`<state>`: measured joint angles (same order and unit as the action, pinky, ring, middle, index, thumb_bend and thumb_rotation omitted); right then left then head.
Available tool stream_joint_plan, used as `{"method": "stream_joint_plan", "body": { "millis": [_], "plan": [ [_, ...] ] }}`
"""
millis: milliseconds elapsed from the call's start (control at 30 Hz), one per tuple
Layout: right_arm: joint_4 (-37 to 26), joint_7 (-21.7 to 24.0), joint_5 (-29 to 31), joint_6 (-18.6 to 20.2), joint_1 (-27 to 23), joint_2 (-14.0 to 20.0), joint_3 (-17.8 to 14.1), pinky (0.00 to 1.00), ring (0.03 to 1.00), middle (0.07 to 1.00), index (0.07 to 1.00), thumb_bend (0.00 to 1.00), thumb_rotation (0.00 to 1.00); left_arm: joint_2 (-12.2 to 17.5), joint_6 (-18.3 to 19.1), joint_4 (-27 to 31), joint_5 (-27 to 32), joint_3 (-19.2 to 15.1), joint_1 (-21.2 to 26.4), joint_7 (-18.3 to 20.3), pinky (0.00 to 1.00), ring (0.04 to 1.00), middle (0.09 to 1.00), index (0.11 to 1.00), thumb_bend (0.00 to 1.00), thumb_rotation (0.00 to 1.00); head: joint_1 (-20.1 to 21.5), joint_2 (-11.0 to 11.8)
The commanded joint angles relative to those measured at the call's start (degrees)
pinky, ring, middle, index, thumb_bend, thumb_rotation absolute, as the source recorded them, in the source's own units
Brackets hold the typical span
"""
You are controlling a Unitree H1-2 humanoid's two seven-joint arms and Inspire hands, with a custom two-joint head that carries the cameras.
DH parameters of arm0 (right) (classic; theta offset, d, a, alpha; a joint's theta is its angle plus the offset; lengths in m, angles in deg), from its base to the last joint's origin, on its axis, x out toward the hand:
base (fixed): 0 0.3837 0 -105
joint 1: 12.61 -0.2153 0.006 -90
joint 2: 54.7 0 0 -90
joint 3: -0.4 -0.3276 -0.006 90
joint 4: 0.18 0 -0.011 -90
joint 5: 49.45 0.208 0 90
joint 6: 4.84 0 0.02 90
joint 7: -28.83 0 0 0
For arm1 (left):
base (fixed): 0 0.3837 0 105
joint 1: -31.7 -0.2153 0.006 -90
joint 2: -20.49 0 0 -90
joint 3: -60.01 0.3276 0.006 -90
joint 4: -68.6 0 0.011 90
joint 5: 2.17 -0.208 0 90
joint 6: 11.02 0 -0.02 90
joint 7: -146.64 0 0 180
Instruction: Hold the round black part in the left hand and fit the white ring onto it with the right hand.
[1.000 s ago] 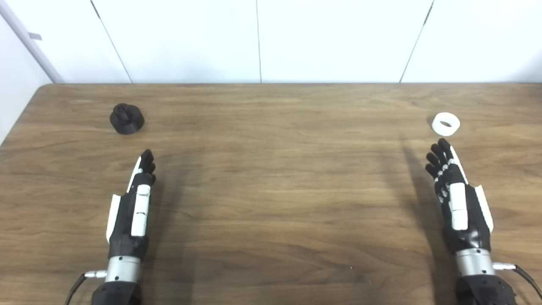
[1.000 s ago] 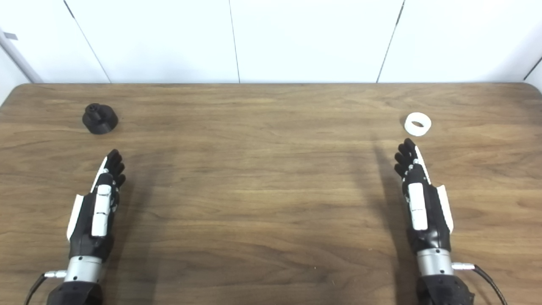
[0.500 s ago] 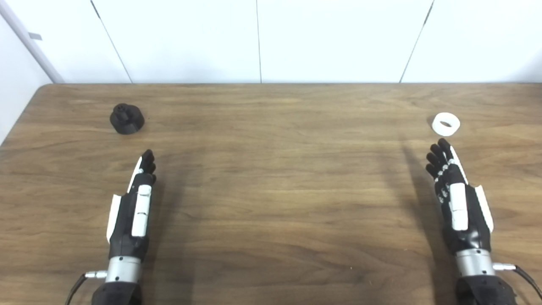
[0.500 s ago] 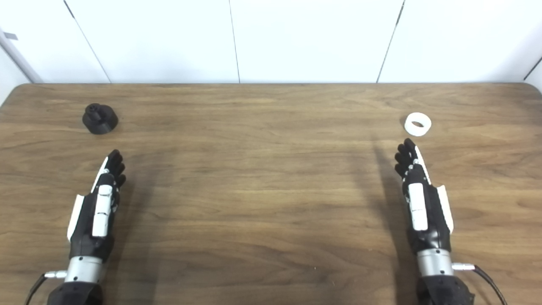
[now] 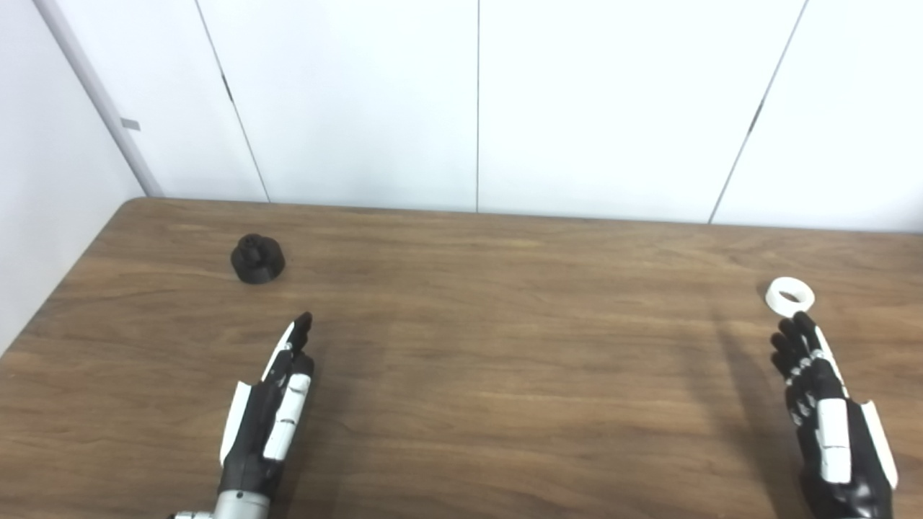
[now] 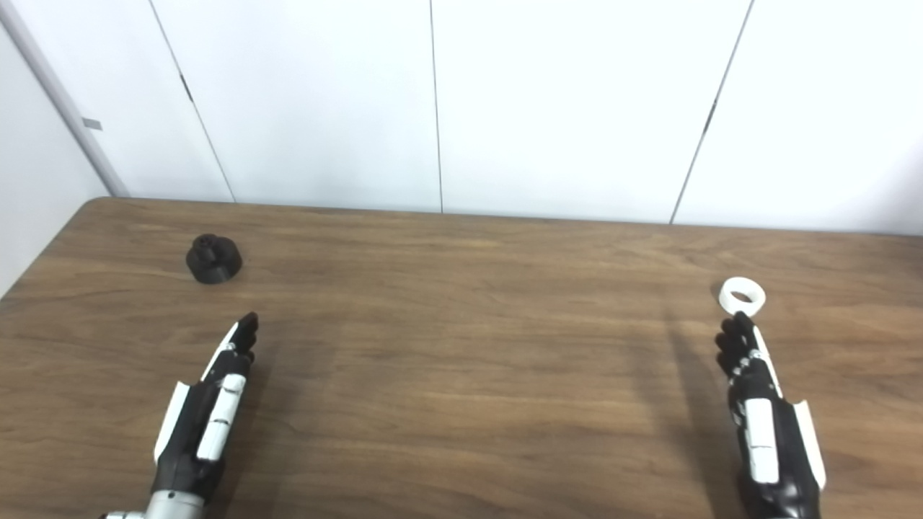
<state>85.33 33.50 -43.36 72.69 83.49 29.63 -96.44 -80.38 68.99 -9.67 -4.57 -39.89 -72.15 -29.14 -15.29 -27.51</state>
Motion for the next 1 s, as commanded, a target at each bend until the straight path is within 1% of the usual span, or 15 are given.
{"method": "stream_joint_plan", "body": {
  "millis": [0,133,267,433,500,533,600,667,733,800,867,933,967],
  "plan": [
    [7.38,0.76,0.83,-1.67,3.34,-0.27,-0.05,0.99,0.967,0.974,0.982,0.49,1.00,-1.04,-2.29,-1.77,-0.98,1.18,-4.27,-1.33,1.00,1.000,0.982,0.970,0.52,0.91,-0.34,0.20],
    [8.06,1.53,2.09,-1.80,3.04,0.16,-0.11,1.00,0.983,0.986,0.993,0.47,1.00,-1.79,-2.83,-2.35,-2.19,1.79,-4.08,-2.19,1.00,0.996,0.982,0.971,0.52,0.92,-2.56,1.51],
    [9.86,2.48,2.90,-3.12,2.31,1.00,0.01,1.00,0.999,0.999,1.000,0.43,1.00,-2.38,-2.63,-3.22,-1.94,2.28,-3.69,-2.70,1.00,0.999,0.980,0.964,0.52,0.89,-3.87,2.56],
    [10.57,2.50,2.67,-3.70,1.93,1.36,-0.09,1.00,1.000,1.000,1.000,0.42,1.00,-2.73,-2.52,-3.60,-1.95,2.88,-3.44,-2.99,1.00,1.000,0.978,0.960,0.52,0.89,-4.78,2.85],
    [10.60,2.17,2.39,-3.29,1.92,1.40,-0.16,1.00,1.000,1.000,1.000,0.45,1.00,-2.84,-2.19,-3.46,-1.66,3.04,-3.43,-2.96,1.00,1.000,0.982,0.963,0.53,0.88,-4.83,2.76],
    [11.14,1.77,1.80,-3.79,1.80,1.39,-0.27,1.00,1.000,1.000,1.000,0.45,1.00,-2.92,-2.05,-3.36,-1.49,3.08,-3.47,-2.96,1.00,1.000,0.983,0.963,0.53,0.88,-4.83,2.76],
    [11.87,1.27,0.97,-4.54,1.66,1.37,-0.42,1.00,0.987,0.994,1.000,0.39,1.00,-3.07,-1.88,-3.21,-1.09,3.07,-3.53,-2.97,1.00,1.000,0.983,0.967,0.52,0.87,-4.31,2.40],
    [12.13,1.25,0.60,-4.79,1.64,1.40,-0.54,1.00,0.983,0.991,1.000,0.38,1.00,-3.22,-1.68,-2.93,-0.72,3.02,-3.61,-3.01,1.00,1.000,0.984,0.969,0.52,0.86,-4.04,2.23],
    [12.03,1.31,0.65,-4.72,1.63,1.30,-0.67,1.00,0.983,0.991,1.000,0.38,1.00,-3.16,-1.74,-2.71,-0.96,3.00,-3.66,-3.15,1.00,1.000,0.987,0.973,0.50,0.83,-3.75,2.01],
    [11.70,1.07,0.45,-4.29,1.63,1.14,-0.79,1.00,0.981,0.988,1.000,0.39,1.00,-3.06,-1.67,-2.39,-1.84,2.92,-3.69,-3.57,1.00,1.000,0.995,0.981,0.50,0.73,-3.75,2.01],
    [11.54,1.21,0.85,-4.16,1.57,1.06,-0.91,1.00,0.980,0.987,1.000,0.39,1.00,-3.08,-0.50,-1.03,-5.05,2.63,-3.83,-5.06,1.00,0.999,0.991,0.981,0.51,0.67,-3.93,1.55],
    [11.48,1.80,1.91,-3.89,1.49,1.10,-0.97,1.00,0.981,0.989,1.000,0.40,1.00,-2.89,0.95,0.43,-7.30,2.53,-3.84,-6.24,0.98,0.982,0.977,0.977,0.53,0.61,-4.40,1.43],
    [11.39,2.24,2.59,-3.74,1.47,1.16,-0.94,1.00,0.991,0.994,1.000,0.41,1.00,-2.68,1.80,1.33,-8.36,2.49,-3.72,-6.66,0.96,0.969,0.972,0.979,0.54,0.57,-4.70,1.38]
  ]
}}
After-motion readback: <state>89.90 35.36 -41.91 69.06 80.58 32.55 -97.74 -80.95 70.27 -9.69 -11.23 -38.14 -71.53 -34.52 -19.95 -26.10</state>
